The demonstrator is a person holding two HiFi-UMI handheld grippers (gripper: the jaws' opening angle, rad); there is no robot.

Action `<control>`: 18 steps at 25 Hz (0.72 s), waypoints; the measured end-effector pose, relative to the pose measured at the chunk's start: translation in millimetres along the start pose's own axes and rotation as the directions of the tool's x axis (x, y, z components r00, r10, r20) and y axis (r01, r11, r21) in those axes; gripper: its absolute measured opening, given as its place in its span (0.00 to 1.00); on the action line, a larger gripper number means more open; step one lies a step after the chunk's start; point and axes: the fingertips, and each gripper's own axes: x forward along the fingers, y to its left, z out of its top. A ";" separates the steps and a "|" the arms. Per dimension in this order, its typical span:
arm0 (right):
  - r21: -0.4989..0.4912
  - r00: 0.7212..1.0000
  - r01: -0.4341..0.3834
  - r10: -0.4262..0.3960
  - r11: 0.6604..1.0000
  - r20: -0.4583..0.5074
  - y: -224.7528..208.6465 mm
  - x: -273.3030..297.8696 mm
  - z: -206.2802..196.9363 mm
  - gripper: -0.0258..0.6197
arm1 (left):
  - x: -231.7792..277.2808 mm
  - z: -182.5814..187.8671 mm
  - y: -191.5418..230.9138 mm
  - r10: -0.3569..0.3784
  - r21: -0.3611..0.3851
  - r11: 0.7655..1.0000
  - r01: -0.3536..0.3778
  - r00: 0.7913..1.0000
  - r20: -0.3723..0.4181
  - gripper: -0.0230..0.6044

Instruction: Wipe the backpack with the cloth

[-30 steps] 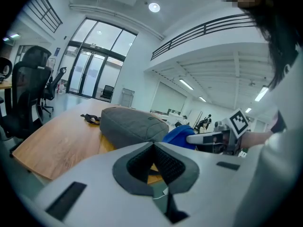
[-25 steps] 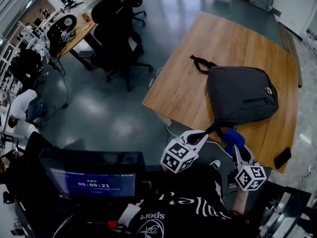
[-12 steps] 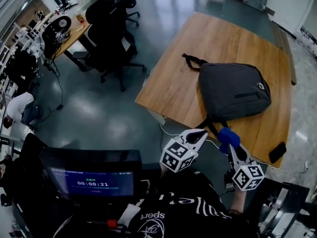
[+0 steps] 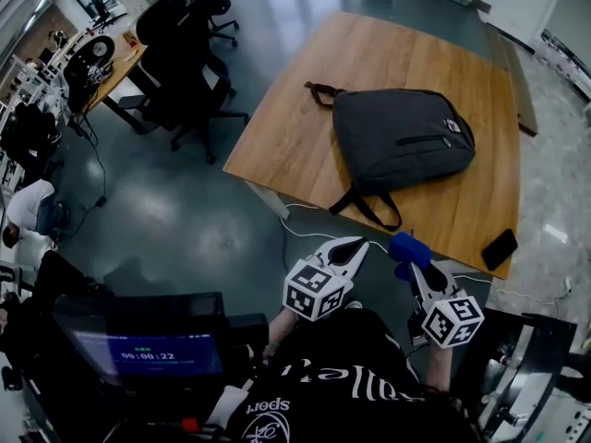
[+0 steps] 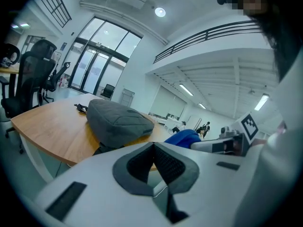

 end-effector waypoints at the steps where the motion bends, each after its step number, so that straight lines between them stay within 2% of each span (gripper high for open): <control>1: -0.001 1.000 -0.004 0.004 1.000 -0.005 -2.3 -4.5 -2.9 0.14 | -0.1 -2.3 -4.3 0.008 -0.002 1.000 -0.008 1.000 0.002 0.03; 7: -0.002 1.000 -0.023 0.023 1.000 -0.020 -9.9 -26.7 -18.1 0.14 | -1.8 -12.3 -23.7 0.042 -0.006 0.999 -0.042 0.999 0.011 0.03; 12: 0.004 0.999 -0.028 0.028 1.000 -0.022 -18.0 -42.9 -28.4 0.14 | 1.9 -24.2 -43.3 0.042 0.003 0.999 -0.042 0.999 0.004 0.03; 18: 0.003 0.999 -0.039 0.039 0.999 -0.020 -19.1 -46.6 -29.7 0.14 | 6.9 -20.7 -46.6 0.040 0.018 0.999 -0.040 0.999 0.009 0.03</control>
